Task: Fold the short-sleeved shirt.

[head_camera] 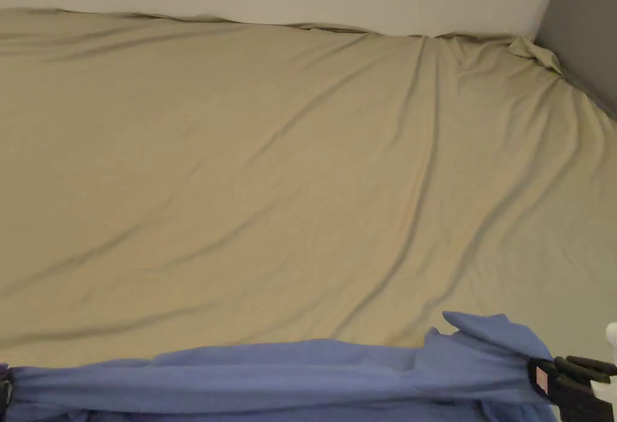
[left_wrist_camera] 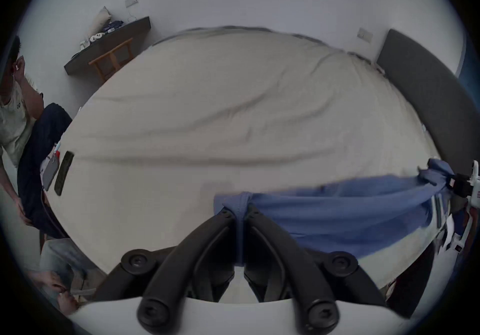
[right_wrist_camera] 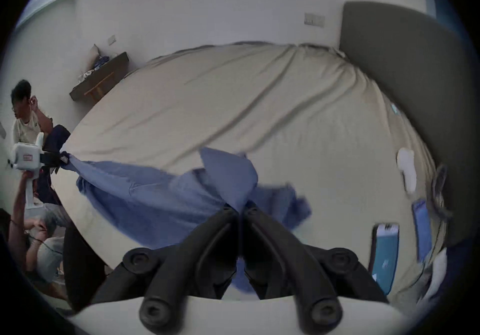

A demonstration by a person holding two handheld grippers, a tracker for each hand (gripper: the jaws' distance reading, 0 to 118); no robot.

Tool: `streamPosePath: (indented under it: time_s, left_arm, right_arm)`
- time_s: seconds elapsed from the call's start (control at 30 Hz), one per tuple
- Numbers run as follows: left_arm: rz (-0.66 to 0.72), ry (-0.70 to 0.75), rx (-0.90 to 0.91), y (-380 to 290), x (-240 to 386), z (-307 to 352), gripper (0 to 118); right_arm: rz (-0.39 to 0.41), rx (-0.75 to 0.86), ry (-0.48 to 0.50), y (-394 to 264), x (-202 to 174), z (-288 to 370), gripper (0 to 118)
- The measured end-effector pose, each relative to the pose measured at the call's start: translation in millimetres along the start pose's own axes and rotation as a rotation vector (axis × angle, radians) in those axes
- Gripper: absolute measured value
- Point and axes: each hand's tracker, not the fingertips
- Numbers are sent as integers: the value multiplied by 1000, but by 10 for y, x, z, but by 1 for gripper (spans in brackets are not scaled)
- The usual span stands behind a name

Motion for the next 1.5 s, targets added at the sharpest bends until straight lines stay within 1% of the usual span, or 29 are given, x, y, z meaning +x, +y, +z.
streamPosePath:
  time_s: [0.07, 0.17, 0.3, 0.4, 0.43, 0.47, 0.5, 0.53, 0.57, 0.6, 0.63, 0.67, 0.7, 0.77, 0.83, 0.87, 0.97, 1.0, 1.03, 1.07, 1.1, 1.13, 1.17, 1.2, 1.23, 1.27, 1.4, 1.47, 1.5]
  left_arm:
    - [-68, 36, -48, -111, 91, -114, 3]
    - [-141, 85, -89, -176, 205, -287, 3]
    - [-171, 115, -103, -180, 289, -385, 3]
    - [-188, 129, -105, -189, 248, -479, 3]
    - [-185, 130, -98, -189, 244, -478, 5]
    - [-171, 129, -76, -195, 238, -464, 20]
    - [-147, 126, -33, -210, 216, -425, 58]
    - [-137, 130, 5, -223, 197, -357, 116]
    - [-125, 145, 32, -220, 189, -283, 118]
    - [-121, 148, 25, -207, 183, -209, 118]
    - [-88, 140, 66, -264, 183, -65, 118]
    - [-93, 148, 119, -256, 186, 69, 118]
    - [-83, 153, 155, -266, 194, 194, 118]
    - [-72, 158, 212, -221, 276, 520, 118]
    - [-89, 163, 267, -135, 421, 922, 118]
    - [-96, 191, 310, -135, 489, 1094, 118]
    - [-134, 257, 494, -220, 502, 1334, 118]
    - [-118, 265, 536, -229, 531, 1430, 118]
    - [-85, 237, 560, -234, 561, 1523, 109]
    - [-46, 181, 568, -225, 574, 1600, 85]
    - [-13, 127, 606, -231, 558, 1638, 38]
    - [8, 106, 628, -228, 544, 1639, 0]
    - [18, 139, 617, -222, 567, 1637, 0]
    - [7, 143, 639, -200, 570, 1655, 0]
    - [-6, 135, 616, -185, 561, 1661, 0]
    - [2, 124, 617, -195, 546, 1656, 0]
    - [17, 106, 579, -240, 357, 1551, 0]
    - [32, 59, 536, -263, 302, 1504, 0]
    - [47, 13, 518, -277, 229, 1457, 0]
  right_arm:
    - [-22, -57, -2, -202, 24, -73, 5]
    - [-41, -95, -13, -339, 81, -304, 5]
    - [-61, -136, -34, -398, 98, -527, 5]
    - [-55, -148, -41, -407, 54, -585, 5]
    - [-52, -147, -42, -404, 50, -584, 5]
    - [-44, -144, -43, -396, 24, -567, 5]
    - [-35, -138, -45, -386, -8, -539, 14]
    - [-26, -129, -57, -365, -41, -492, 58]
    - [-10, -105, -77, -340, -80, -413, 106]
    - [-11, -75, -79, -326, -121, -334, 118]
    - [-6, -59, -77, -318, -165, -280, 117]
    - [-6, -25, -56, -323, -206, -159, 117]
    - [2, 75, -63, -250, -284, -95, 117]
    - [8, 123, -77, -145, -431, 107, 118]
    - [43, 152, -106, -48, -593, 255, 118]
    - [66, 184, -124, -16, -684, 332, 118]
    - [100, 277, -138, 13, -899, 634, 118]
    - [114, 304, -140, 13, -961, 721, 116]
    - [135, 348, -136, -3, -1016, 807, 103]
    - [149, 389, -133, -5, -1075, 833, 72]
    - [148, 398, -134, 9, -1108, 824, 26]
    - [124, 400, -131, 18, -1119, 813, 3]
    - [94, 442, -124, 6, -1096, 871, 3]
    - [93, 410, -72, 28, -1080, 883, 3]
    - [82, 392, -55, 45, -1080, 889, 3]
    - [75, 410, -67, 41, -1070, 903, 3]
    - [56, 414, -34, 67, -1019, 940, 3]
    - [48, 410, -19, 66, -1028, 881, 3]
    - [44, 407, -15, 66, -1022, 879, 3]
